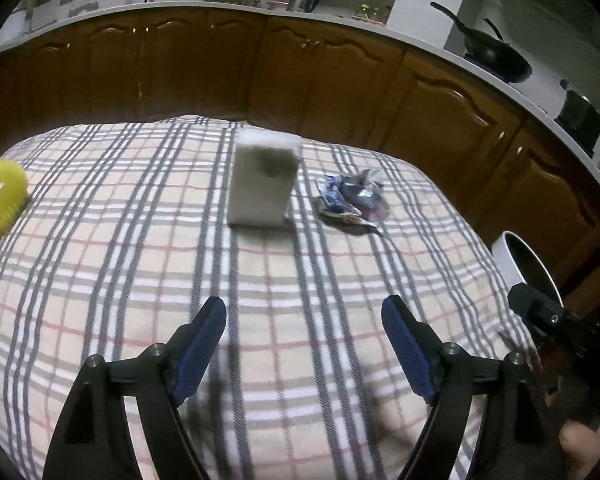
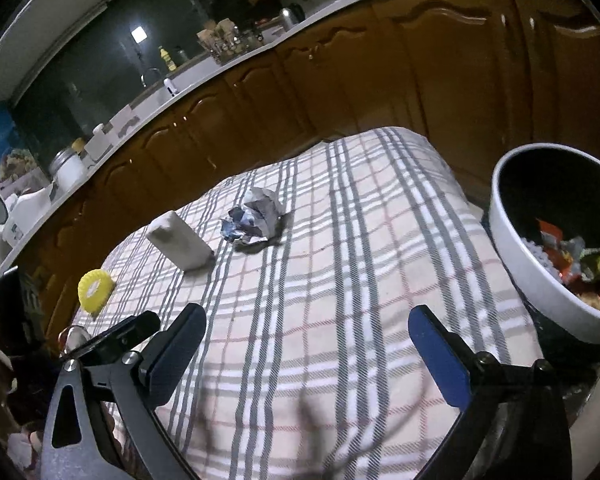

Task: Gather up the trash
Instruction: 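Grasp the white foam block with the left tool while the right tool grasps the crumpled foil ball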

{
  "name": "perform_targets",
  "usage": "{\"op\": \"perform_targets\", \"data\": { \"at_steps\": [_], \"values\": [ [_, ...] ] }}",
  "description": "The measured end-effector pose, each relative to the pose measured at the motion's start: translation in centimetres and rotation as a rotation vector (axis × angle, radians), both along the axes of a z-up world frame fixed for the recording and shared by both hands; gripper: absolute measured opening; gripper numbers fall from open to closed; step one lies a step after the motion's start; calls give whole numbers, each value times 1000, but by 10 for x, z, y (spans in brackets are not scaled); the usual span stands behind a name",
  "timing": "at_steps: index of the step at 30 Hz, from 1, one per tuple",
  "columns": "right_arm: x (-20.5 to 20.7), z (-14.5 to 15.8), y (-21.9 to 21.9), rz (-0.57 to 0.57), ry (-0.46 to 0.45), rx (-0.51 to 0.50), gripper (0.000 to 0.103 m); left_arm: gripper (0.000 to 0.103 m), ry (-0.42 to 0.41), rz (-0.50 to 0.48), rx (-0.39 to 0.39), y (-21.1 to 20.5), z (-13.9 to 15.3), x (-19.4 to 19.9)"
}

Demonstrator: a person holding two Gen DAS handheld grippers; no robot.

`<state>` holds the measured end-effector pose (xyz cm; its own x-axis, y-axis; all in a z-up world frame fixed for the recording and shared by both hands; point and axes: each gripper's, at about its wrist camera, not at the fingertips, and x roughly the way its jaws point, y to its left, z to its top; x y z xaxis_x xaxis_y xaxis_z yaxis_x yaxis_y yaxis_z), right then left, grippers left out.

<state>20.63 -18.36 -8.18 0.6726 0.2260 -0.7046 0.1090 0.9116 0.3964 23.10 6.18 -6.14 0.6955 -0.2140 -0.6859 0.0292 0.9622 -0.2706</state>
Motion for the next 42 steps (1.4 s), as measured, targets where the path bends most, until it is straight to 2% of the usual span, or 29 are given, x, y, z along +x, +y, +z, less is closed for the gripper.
{"op": "perform_targets", "data": {
  "at_steps": [12, 15, 17, 27, 30, 33, 35, 38, 42],
  "values": [
    [41, -3, 25, 84, -8, -53, 101, 80, 35, 10, 0, 22, -15, 52],
    [56, -8, 29, 99, 10, -45, 92, 80, 37, 3, 10, 21, -18, 66],
    [66, -11, 30, 109, 23, -40, 81, 81, 30, 2, 24, 20, -19, 73],
    [121, -29, 32, 132, 72, 9, 68, 82, 23, 67, 64, 17, -31, 119],
    [136, -36, 33, 133, 88, 7, 64, 82, 30, 86, 41, 19, -38, 132],
    [146, -44, 33, 137, 117, 24, 46, 75, 24, 94, 56, 16, -42, 138],
    [149, -49, 34, 147, 127, 41, 20, 50, 16, 57, 38, 13, -42, 139],
    [140, -45, 35, 146, 114, 30, 17, 49, -5, 32, 72, 6, -40, 136],
    [120, -35, 29, 139, 82, 20, 14, 48, -18, -4, 50, -1, -36, 126]
  ]
}}
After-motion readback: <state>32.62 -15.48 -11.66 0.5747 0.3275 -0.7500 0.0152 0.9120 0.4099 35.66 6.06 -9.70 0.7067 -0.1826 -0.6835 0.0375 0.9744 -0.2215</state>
